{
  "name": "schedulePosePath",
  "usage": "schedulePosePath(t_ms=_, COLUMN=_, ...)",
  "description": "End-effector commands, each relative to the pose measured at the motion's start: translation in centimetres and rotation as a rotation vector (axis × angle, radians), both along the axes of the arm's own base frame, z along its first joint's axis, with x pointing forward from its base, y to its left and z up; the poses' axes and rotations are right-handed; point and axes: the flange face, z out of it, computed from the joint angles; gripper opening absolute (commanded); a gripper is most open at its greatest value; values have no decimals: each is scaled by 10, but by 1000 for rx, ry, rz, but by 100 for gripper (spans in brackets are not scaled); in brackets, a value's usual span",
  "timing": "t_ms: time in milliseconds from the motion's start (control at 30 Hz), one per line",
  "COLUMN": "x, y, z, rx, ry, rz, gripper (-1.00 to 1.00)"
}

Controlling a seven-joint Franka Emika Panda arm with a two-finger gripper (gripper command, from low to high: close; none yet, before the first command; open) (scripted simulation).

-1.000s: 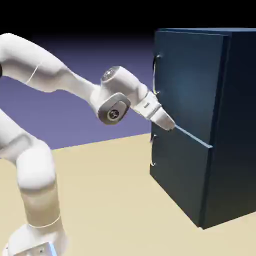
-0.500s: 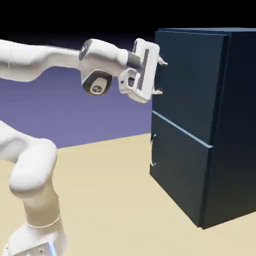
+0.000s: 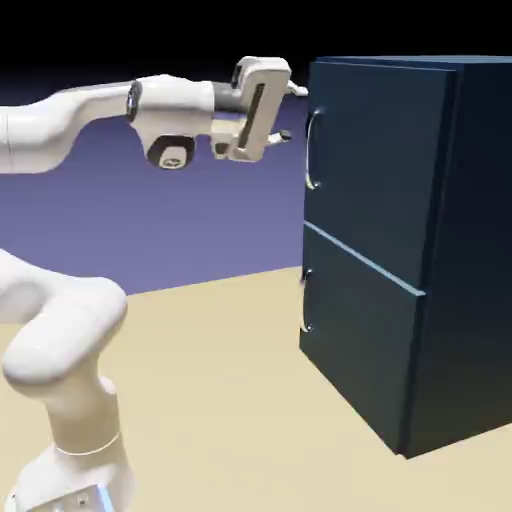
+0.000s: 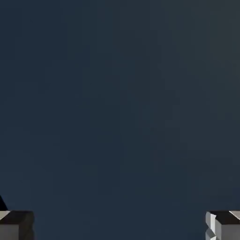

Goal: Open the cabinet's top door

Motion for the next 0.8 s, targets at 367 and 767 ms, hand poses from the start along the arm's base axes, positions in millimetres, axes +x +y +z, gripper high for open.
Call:
schedulePosePath(t_ms=367, x=30, y=72, z=-70, rx=694, ry=-113, rz=-19, gripper=0)
schedulePosePath(t_ms=767, x=84, y=77, z=-95, rx=846, ry=-113, rz=-5, gripper=-100)
